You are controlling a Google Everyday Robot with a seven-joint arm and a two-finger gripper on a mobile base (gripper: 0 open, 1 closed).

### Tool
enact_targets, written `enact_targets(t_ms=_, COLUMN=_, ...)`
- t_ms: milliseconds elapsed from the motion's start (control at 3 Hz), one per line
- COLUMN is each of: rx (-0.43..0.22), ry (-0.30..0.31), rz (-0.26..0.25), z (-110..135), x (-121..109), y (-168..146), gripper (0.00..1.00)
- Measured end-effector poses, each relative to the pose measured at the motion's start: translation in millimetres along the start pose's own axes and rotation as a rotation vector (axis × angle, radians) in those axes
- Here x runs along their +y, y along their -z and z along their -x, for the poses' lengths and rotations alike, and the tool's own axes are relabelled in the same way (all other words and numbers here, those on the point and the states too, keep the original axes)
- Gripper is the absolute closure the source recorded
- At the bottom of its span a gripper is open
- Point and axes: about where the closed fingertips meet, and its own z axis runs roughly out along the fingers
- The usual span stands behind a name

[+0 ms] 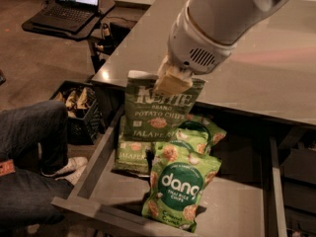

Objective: Pick green jalapeno chip bag from top drawer and place on counter

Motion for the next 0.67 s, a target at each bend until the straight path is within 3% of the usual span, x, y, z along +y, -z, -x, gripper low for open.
enact_targets(t_ms=333, rx=-0.058, ry=0.047, rz=0.01, z=18.8, x=31.8, y=15.9, gripper=1.0)
enact_targets(t_ms=667, rx=-0.06, ry=0.053, rz=0.002, z=22.1, x=33.5, y=19.4, gripper=1.0)
